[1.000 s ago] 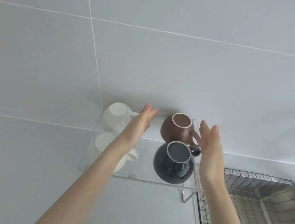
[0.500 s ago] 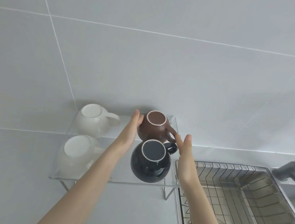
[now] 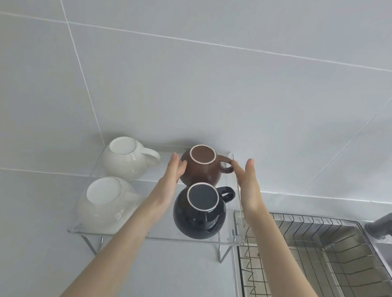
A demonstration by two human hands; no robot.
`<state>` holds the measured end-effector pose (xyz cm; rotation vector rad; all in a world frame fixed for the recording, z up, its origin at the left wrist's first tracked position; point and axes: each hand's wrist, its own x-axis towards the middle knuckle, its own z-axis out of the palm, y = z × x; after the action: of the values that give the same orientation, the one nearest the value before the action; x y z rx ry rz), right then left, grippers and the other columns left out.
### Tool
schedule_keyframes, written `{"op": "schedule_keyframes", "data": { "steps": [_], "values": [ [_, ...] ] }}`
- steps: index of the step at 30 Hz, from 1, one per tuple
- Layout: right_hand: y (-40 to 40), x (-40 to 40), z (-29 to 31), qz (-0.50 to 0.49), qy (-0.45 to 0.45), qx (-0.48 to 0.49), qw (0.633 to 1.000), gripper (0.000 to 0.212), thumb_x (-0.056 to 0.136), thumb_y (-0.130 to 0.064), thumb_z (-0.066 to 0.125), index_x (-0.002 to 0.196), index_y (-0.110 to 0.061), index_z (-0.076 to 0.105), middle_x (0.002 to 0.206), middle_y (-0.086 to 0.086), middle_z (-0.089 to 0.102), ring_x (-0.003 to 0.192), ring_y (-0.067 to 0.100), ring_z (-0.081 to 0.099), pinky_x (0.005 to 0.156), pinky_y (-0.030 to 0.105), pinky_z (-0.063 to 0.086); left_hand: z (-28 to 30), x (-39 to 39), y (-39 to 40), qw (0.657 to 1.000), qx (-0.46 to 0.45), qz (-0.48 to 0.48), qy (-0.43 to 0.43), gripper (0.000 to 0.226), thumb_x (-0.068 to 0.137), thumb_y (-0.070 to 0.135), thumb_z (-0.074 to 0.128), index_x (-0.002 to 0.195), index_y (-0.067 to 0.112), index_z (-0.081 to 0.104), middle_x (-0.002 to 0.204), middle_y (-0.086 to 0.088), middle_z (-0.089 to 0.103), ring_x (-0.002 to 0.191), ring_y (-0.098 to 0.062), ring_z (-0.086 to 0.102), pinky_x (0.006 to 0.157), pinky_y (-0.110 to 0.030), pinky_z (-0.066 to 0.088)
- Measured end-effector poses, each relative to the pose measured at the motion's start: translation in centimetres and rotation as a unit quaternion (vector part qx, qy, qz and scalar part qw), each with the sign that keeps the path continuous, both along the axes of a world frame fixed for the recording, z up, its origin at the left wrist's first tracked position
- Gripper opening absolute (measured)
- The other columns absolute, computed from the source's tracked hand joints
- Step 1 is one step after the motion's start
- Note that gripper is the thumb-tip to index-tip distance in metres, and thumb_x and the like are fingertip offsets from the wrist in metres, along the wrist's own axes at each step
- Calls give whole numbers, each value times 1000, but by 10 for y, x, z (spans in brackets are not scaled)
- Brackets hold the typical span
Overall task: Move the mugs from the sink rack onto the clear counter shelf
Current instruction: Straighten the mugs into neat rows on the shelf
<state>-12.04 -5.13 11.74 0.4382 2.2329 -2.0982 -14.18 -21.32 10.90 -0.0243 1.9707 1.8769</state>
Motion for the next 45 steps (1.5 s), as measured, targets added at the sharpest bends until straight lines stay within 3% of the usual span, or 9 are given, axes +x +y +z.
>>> {"op": "schedule_keyframes", "data": {
  "steps": [9,13,17,22,25,30,34,41,45],
  "values": [
    [0,2,-8,-17,10,-30,999,60,93,-51,6,141,-22,28,154,-9,19,141,5,9,114,29,3,6,6,0,1000,-5,11,-5,65,88,58,4,142,27,21,154,12,15,143,-10,8,117,-33,1],
    [1,28,-20,-40,46,-20,998,58,93,-51,9,137,-26,38,150,-9,31,139,4,19,111,26,8,7,35,1,997,5,72,1,59,91,52,10,141,26,27,152,14,22,140,-6,16,109,-24,8],
    [-2,51,-26,-15,49,8,999,58,93,-51,7,131,-29,45,145,-14,38,137,2,22,106,22,11,-3,83,6,991,57,121,3,55,92,46,19,138,20,33,148,12,30,124,4,26,101,-17,14],
    [-5,67,-21,-7,32,4,999,58,92,-52,6,135,-30,39,145,-18,32,136,-2,16,105,21,8,-4,109,19,988,82,127,15,56,91,47,20,141,23,24,146,16,26,132,4,22,105,-17,12],
    [-7,79,-20,-24,29,-11,999,56,93,-50,8,136,-29,37,142,-20,33,133,-4,19,104,19,9,-2,102,15,990,79,116,5,57,92,49,15,140,21,28,146,13,30,129,3,24,102,-18,12],
    [-12,102,-26,-34,37,-30,998,54,93,-48,9,138,-30,34,141,-24,29,129,-11,16,103,17,8,-6,87,1,991,80,107,-3,63,90,52,10,137,18,35,150,6,30,139,-7,22,116,-28,9],
    [-17,111,-30,-38,42,-54,997,51,93,-47,10,139,-32,29,144,-25,26,130,-12,14,105,17,8,-7,82,-2,990,106,97,2,65,91,50,7,137,14,34,150,3,31,140,-9,23,118,-29,12],
    [-18,112,-26,-31,43,-71,996,34,94,-51,11,121,-51,32,140,-27,26,130,-10,16,113,22,7,-10,84,3,989,110,101,3,62,92,49,6,139,17,31,152,5,27,141,-9,19,118,-30,8],
    [-17,110,-21,-52,36,-40,997,45,96,-41,14,137,-32,31,128,-22,30,123,-5,27,91,5,16,-12,86,3,988,107,107,5,62,92,50,7,139,17,31,152,5,26,141,-9,18,119,-32,7]
  ]
}}
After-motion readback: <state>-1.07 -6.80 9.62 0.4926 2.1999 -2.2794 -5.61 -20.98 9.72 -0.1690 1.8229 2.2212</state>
